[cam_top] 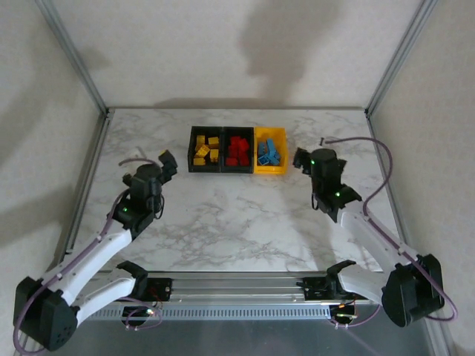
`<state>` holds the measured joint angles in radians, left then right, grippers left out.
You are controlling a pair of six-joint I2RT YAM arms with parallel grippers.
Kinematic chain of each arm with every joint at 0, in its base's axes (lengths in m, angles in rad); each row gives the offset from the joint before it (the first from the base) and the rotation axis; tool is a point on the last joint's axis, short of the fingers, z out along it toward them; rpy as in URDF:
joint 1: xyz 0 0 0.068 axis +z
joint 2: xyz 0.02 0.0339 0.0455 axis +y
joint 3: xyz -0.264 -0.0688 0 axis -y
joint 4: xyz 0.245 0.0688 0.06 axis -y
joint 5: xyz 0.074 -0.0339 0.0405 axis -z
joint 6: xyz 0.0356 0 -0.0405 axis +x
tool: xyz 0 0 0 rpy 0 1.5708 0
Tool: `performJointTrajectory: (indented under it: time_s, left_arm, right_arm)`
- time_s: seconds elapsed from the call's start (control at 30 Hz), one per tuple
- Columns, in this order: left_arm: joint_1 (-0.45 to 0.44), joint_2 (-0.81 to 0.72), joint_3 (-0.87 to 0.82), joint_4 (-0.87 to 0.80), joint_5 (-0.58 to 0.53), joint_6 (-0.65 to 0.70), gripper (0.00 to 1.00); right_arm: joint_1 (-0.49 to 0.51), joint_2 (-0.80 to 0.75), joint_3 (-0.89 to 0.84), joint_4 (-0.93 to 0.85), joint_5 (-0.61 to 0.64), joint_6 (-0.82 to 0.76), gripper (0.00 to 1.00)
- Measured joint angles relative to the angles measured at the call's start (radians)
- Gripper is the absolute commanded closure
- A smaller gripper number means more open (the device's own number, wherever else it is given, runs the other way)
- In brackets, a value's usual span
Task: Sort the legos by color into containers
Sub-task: Reset both arms
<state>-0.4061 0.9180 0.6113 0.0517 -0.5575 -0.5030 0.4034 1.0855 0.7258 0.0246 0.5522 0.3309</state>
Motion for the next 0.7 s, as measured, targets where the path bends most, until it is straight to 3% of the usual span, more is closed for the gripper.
performJointTrajectory:
  time_s: [0.13,0.2,0.4,0.6,0.7]
  left_arm:
    - [0.035,-0.099,-0.188,0.214,-0.092,0.144,0.00]
    - [0.064,-0.097,-0.252,0.308,-0.114,0.200,0.00]
    - [0.198,0.081,-0.385,0.606,-0.121,0.267,0.00]
    - [0.205,0.341,-0.451,0.935,-0.117,0.321,0.00]
    - [0.205,0.404,-0.475,1.039,-0.101,0.351,0.00]
  right_arm:
    - [-0.046,-0.139,-0.219,0.229,0.137,-0.117,0.01]
    - [-0.078,-0.139,-0.270,0.307,0.198,-0.150,0.01]
    - [-0.137,0.017,-0.444,0.684,0.293,-0.222,0.01]
    - [-0.144,0.278,-0.549,0.999,0.261,-0.316,0.01]
    - [-0.151,0.319,-0.557,1.105,0.208,-0.333,0.01]
